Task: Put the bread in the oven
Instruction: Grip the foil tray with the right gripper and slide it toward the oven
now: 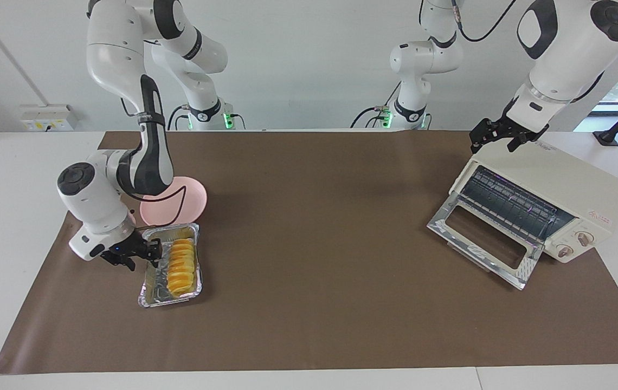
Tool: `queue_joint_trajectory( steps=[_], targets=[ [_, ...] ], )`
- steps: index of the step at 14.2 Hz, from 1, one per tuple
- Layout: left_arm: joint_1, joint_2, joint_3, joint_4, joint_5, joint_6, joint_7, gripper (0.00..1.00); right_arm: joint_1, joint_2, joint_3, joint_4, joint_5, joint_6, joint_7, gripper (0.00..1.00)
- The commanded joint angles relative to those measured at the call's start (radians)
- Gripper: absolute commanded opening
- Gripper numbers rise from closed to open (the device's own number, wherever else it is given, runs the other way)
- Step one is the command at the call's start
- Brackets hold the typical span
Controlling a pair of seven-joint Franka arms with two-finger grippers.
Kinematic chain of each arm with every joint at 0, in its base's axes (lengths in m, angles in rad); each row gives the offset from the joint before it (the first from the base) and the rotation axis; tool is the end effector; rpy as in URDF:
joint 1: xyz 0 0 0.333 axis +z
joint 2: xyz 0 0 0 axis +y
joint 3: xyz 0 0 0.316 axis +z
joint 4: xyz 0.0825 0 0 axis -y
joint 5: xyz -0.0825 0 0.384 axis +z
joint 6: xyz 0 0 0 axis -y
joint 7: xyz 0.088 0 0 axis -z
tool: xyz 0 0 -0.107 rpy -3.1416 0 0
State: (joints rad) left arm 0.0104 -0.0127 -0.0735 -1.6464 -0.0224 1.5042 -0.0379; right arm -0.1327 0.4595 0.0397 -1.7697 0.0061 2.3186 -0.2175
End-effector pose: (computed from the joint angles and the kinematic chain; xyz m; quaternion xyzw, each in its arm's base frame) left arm 0.5391 -0.0368 0.5908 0.9978 -0.0126 -0.0652 0.0075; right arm 0.6624 -0.0640 0.3114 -0.9973 -0.0577 -0.0460 0.0040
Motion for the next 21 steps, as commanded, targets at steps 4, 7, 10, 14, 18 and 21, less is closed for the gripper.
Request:
queue_joint_trajectory(
  steps=[4, 7, 10, 14, 18, 21],
  targets=[
    [0.011, -0.016, -0.002, -0.018, -0.017, 0.016, 0.009, 1.00, 0.005, -0.013, 0.003, -0.044, 0.017, 0.022, -0.017, 0.00],
    [0.011, -0.016, -0.002, -0.019, -0.016, 0.016, 0.009, 1.00, 0.010, -0.032, 0.043, 0.042, 0.017, -0.098, 0.007, 0.00],
    [0.011, -0.016, -0.002, -0.018, -0.017, 0.016, 0.007, 1.00, 0.025, -0.041, 0.101, 0.096, 0.017, -0.148, 0.046, 0.00],
    [0.011, -0.016, -0.002, -0.019, -0.017, 0.016, 0.007, 1.00, 0.207, -0.061, 0.109, 0.128, 0.015, -0.119, 0.275, 0.00],
    [0.011, -0.016, -0.002, -0.019, -0.016, 0.016, 0.007, 1.00, 0.399, -0.053, 0.106, 0.154, 0.003, -0.125, 0.563, 0.00],
    [0.011, -0.016, -0.002, -0.019, -0.016, 0.016, 0.009, 1.00, 0.499, -0.006, 0.106, 0.170, 0.002, -0.096, 0.751, 0.00]
  ],
)
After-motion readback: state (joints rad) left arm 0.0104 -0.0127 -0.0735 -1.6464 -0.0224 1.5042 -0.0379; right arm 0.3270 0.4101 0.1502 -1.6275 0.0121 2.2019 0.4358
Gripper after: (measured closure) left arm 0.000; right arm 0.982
